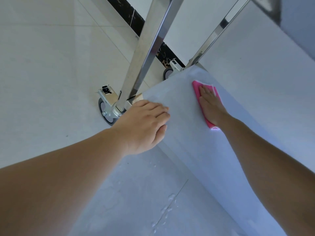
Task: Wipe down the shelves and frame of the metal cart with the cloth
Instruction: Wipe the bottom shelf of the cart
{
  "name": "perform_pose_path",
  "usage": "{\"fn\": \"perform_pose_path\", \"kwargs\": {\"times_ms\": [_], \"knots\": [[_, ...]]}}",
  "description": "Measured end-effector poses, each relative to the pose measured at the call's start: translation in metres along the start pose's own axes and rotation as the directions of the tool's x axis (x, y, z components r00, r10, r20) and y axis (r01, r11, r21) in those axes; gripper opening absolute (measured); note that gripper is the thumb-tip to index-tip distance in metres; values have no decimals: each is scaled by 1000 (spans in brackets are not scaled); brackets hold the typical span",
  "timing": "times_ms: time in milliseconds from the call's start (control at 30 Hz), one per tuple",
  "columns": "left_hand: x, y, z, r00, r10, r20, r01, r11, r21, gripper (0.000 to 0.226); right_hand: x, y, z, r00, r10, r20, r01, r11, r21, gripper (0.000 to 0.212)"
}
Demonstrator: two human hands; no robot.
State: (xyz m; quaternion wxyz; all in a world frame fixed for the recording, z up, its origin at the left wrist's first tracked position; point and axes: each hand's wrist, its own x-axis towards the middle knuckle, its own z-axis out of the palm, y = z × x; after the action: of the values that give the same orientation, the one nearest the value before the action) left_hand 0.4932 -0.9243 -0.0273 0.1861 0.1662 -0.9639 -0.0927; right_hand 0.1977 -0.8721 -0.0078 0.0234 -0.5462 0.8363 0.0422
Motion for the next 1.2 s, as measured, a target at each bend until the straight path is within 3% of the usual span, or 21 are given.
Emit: {"fn": "perform_pose_path", "kwargs": {"times_ms": [333,533,867,1200], "knots": [[0,4,-7,998,-14,53,12,999,38,54,-126,-85,3,987,-153,49,151,988,43,49],[-12,-2,-8,999,-2,50,0,999,35,55,-110,-71,-6,975,-216,55,208,970,125,50],[-18,-10,-4,999,-36,23,39,994,-103,47,0,-10,0,999,-13,38,16,996,-86,51],[-17,-8,1,997,-57,-58,47,985,-168,52,68,12,-9,990,142,16,-141,989,-40,55]]}}
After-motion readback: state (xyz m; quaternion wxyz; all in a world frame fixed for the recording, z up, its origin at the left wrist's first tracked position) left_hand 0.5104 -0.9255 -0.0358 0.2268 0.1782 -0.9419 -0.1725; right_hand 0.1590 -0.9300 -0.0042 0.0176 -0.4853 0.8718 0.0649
